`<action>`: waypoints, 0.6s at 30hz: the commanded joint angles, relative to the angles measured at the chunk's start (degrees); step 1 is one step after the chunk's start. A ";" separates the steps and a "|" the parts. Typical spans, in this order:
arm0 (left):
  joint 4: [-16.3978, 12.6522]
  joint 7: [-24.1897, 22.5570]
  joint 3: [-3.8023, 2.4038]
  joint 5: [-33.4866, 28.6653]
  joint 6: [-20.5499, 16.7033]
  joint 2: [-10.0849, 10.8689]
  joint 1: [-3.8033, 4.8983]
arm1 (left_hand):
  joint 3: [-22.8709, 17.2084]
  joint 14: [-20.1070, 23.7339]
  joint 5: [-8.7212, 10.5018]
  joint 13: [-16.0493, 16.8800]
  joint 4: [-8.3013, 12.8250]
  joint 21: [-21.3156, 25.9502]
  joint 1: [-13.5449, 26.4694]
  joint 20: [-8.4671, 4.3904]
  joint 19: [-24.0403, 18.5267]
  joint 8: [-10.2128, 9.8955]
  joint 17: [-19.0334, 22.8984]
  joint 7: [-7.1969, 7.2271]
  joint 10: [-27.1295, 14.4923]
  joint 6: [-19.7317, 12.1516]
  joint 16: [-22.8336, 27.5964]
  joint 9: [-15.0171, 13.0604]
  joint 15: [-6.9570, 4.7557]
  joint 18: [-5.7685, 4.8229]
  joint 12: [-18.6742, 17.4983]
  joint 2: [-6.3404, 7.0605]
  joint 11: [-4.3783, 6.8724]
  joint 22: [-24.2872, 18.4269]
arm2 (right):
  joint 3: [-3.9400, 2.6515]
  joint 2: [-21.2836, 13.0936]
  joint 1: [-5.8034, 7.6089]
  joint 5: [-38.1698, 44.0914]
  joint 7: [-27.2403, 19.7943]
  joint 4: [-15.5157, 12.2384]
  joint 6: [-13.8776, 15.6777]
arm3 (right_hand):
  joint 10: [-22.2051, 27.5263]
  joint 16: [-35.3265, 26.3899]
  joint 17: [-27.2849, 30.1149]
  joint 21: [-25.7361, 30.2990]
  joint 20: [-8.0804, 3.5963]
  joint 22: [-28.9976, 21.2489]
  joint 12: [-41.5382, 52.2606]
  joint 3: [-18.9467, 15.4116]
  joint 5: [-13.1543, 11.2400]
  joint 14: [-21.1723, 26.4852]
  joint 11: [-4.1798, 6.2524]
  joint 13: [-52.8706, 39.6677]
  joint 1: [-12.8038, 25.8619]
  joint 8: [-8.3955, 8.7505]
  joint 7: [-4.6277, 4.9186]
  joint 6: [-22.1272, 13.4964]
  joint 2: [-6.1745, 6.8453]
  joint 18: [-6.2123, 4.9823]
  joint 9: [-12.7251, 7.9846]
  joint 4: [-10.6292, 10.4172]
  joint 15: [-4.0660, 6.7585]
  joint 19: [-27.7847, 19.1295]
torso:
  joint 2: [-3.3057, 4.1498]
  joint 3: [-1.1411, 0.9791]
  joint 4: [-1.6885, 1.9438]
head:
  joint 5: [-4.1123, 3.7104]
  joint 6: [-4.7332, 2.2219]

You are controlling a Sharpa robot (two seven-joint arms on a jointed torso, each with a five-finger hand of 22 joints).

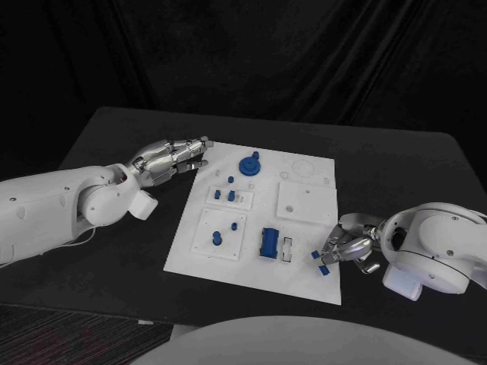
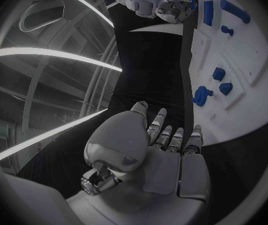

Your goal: Assemble the parts on the task board

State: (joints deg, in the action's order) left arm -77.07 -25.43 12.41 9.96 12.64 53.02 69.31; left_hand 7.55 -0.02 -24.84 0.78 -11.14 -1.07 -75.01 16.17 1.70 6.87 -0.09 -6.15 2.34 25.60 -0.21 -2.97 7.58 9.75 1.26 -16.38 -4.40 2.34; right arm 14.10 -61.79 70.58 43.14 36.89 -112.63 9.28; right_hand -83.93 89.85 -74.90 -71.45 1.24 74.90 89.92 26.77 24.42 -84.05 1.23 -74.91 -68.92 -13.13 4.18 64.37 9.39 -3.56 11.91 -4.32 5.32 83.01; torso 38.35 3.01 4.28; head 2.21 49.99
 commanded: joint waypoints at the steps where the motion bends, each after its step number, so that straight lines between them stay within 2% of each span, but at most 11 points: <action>1: -0.83 -0.20 -0.04 -0.42 -0.16 0.02 -0.06 | 0.06 0.02 -0.33 0.06 0.34 -0.18 -0.42 -0.11 0.29 0.19 0.09 -0.04 0.27 0.01 0.21 -0.02 0.17 0.60 0.32 0.02 -0.12 -0.03 | 0.01 0.29 0.05 -9.52 1.12 0.13 7.06 | -6.07 0.11 -15.00 -0.37 -0.26 10.09 0.08 -0.11 0.25 -5.93 0.25 -15.09 -0.14 -0.02 -1.66 1.05 -0.68 -0.25 4.59 0.37 0.17 0.26 | 0.00 0.01 0.00 | 0.30 0.01; 5: -0.98 -0.27 -0.04 -0.42 -0.60 0.05 -0.06 | 0.10 0.02 -0.30 0.07 0.39 -0.13 -0.36 -0.08 0.22 0.05 0.09 -0.10 0.30 -0.39 0.21 0.03 0.21 0.57 0.34 0.07 -0.20 -0.11 | 0.02 0.77 0.00 -13.96 1.09 0.40 10.07 | -6.07 0.02 -14.79 -0.04 -0.26 10.00 0.08 -0.28 0.17 -5.89 0.21 -15.09 0.01 -0.02 -1.64 1.03 -0.87 -0.32 4.67 0.44 0.18 0.14 | 0.05 -0.01 0.00 | 0.33 0.01; 10: -0.91 -0.56 -0.04 -0.42 -1.13 0.21 -0.06 | 0.12 0.02 -0.30 0.08 0.42 -0.16 -0.32 -0.06 0.27 -0.02 0.09 -0.12 0.35 -0.56 0.21 0.06 0.24 0.56 0.36 0.09 -0.24 -0.06 | 0.03 1.55 -0.32 -18.61 0.51 0.78 14.43 | -6.07 -0.02 -14.70 0.33 -0.27 9.89 0.08 -0.39 0.10 -5.87 0.18 -15.09 0.11 -0.08 -1.65 1.10 -1.17 -0.40 4.77 0.52 0.21 0.01 | 0.04 0.14 0.14 | 0.23 0.01; 14: -0.98 -0.60 -0.04 -0.42 -1.12 0.28 -0.06 | 0.12 0.02 -0.30 0.08 0.43 -0.16 -0.31 -0.06 0.27 -0.02 0.09 -0.13 0.35 -0.57 0.21 0.06 0.24 0.56 0.36 0.09 -0.25 -0.05 | 0.04 2.34 -0.78 -20.90 -0.46 1.19 17.41 | -6.07 -0.09 -14.52 0.48 -0.28 9.84 0.08 -0.49 0.08 -5.83 0.15 -15.09 0.26 -0.10 -1.62 1.09 -1.39 -0.44 4.84 0.53 0.23 -0.06 | 0.09 0.16 0.13 | 0.25 0.01; 18: -1.11 -0.84 -0.04 -0.42 -1.15 0.18 -0.06 | 0.14 0.02 -0.30 0.07 0.47 -0.16 -0.25 -0.03 0.28 -0.19 0.09 -0.17 0.29 -1.06 0.21 0.12 0.27 0.56 0.33 0.09 -0.30 -0.05 | 0.04 3.37 -1.57 -22.81 -1.20 1.76 18.90 | -6.07 -0.06 -14.59 1.04 -0.29 9.66 0.08 -1.32 -1.81 -5.85 0.15 -15.09 1.02 -0.22 -1.65 0.81 -2.15 -0.56 5.26 0.84 0.24 -0.35 | 0.03 0.12 0.04 | 0.24 0.01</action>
State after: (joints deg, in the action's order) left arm -77.97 -25.27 12.43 9.96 11.92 53.33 69.31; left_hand 7.72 -0.02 -24.84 0.77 -10.98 -1.07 -75.01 16.17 1.70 6.87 -0.05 -6.34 2.35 24.97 -0.21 -2.90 7.58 9.75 1.26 -16.38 -4.40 2.28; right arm 14.12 -58.62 69.32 24.60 36.51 -110.97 23.89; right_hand -83.93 89.85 -74.90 -70.67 1.03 74.94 89.92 25.68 22.80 -84.04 1.22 -74.90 -67.73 -13.04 3.98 64.16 7.67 -3.55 15.05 -3.38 5.30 82.80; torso 38.41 3.11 4.37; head 2.47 49.99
